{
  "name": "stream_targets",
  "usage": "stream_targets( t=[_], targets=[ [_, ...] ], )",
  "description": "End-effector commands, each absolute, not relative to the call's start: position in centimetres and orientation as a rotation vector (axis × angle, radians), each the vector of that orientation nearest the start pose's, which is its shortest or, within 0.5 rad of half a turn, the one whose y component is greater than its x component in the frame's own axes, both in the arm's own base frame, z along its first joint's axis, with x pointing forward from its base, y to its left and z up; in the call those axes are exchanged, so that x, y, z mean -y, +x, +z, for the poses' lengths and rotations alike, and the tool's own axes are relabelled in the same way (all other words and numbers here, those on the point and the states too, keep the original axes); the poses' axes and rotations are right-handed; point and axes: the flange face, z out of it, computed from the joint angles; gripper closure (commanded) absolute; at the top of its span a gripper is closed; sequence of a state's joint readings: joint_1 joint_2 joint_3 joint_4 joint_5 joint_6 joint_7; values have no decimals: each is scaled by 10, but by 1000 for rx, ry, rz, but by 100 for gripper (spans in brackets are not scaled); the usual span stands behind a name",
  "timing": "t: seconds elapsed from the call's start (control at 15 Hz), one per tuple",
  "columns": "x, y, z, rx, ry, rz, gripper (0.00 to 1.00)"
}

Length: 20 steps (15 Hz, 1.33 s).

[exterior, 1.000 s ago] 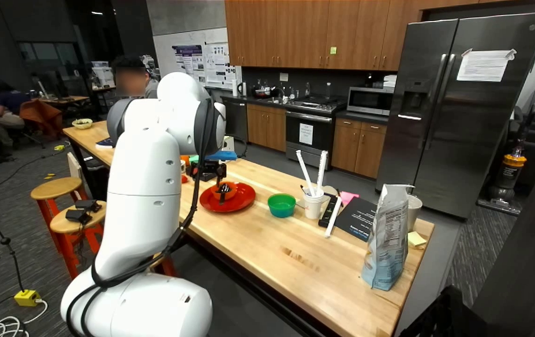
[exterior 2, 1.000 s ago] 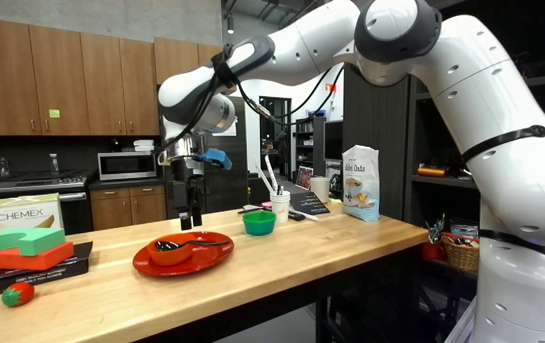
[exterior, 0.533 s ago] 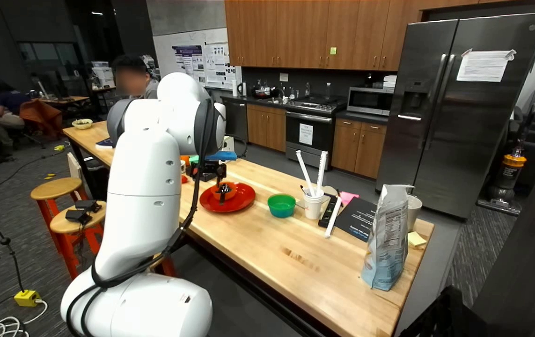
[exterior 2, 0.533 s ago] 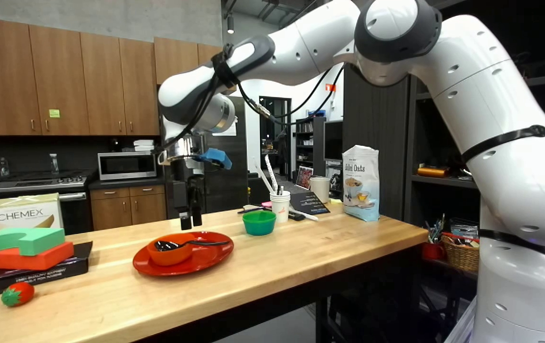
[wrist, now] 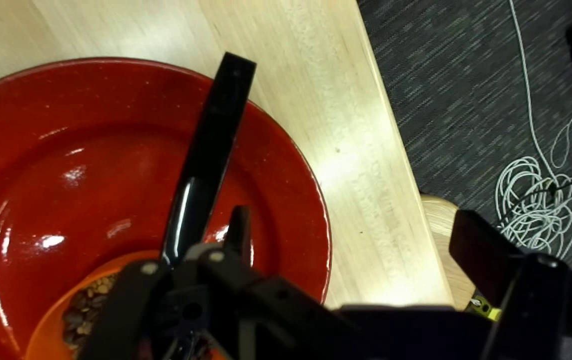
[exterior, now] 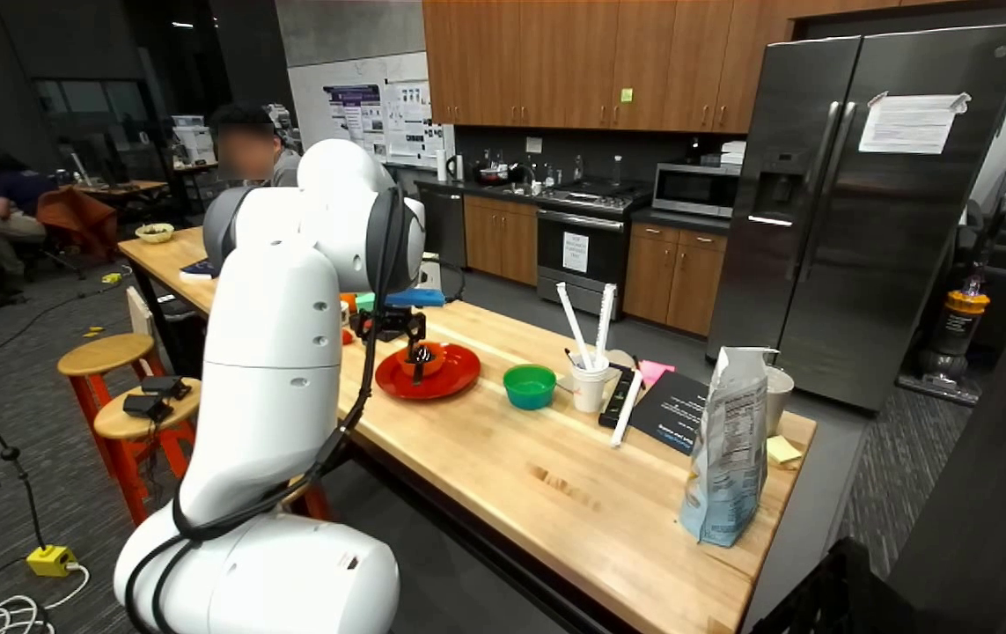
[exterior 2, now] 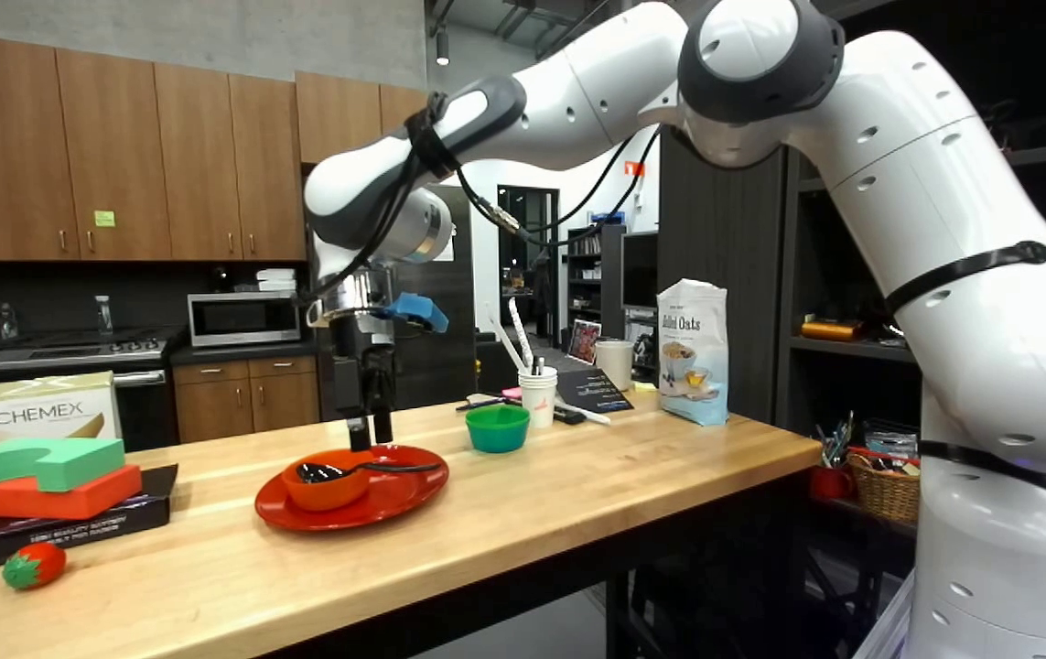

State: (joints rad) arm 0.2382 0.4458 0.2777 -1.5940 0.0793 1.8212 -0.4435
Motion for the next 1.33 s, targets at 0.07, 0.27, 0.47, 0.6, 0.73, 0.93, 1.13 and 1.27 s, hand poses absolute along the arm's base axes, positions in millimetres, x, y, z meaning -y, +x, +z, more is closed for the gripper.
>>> stream_targets(
  t=[0.07, 0.27, 0.47, 0.6, 0.73, 0.93, 1.13, 1.27],
  targets=[
    [-301, 565, 366, 1224, -2721, 333, 0],
    [-296, 561, 360, 1219, -2797, 363, 0],
    [-296, 560, 356, 1256, -2866, 383, 0],
    [-298, 559, 353, 1301, -2905, 377, 0],
    [-300, 558, 351, 1341, -2939, 362, 0],
    [-302, 558, 348, 1376, -2972, 354, 0],
    [-300, 557, 343, 1370, -2997, 350, 0],
    [-297, 557, 339, 1357, -3008, 348, 0]
  ],
)
